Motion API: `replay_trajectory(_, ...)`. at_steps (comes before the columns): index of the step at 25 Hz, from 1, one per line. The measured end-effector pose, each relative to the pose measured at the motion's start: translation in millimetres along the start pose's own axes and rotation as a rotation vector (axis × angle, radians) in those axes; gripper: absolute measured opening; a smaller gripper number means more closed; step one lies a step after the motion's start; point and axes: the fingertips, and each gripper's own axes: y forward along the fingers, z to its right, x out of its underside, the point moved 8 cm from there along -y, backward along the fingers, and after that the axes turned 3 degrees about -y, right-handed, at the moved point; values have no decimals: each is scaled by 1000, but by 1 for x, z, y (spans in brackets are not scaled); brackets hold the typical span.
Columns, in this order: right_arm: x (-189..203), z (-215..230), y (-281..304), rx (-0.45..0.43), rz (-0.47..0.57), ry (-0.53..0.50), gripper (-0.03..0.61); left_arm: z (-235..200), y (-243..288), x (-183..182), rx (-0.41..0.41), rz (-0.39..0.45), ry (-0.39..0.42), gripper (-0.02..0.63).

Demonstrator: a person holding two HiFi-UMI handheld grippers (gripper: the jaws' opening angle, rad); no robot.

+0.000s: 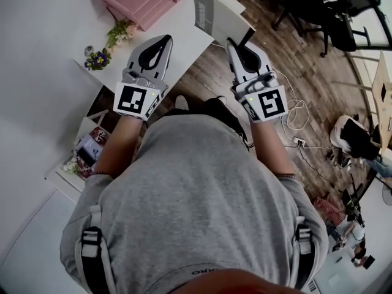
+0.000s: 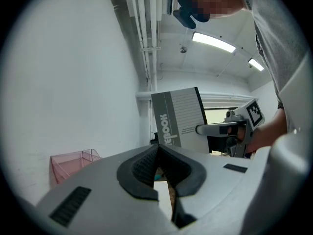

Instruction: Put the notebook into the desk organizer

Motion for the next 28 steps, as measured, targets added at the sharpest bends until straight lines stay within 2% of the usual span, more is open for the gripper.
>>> replay_trajectory(7, 12, 61, 38, -79, 23, 9, 17, -13, 53, 7, -81, -12, 7, 20)
replay_trajectory(19, 17, 175, 113, -391, 53, 42, 16, -9, 136, -3, -369, 5, 19, 20)
replay_trajectory(28, 25, 206, 152, -616, 60, 69, 17, 2, 158, -3, -578, 9, 28, 20)
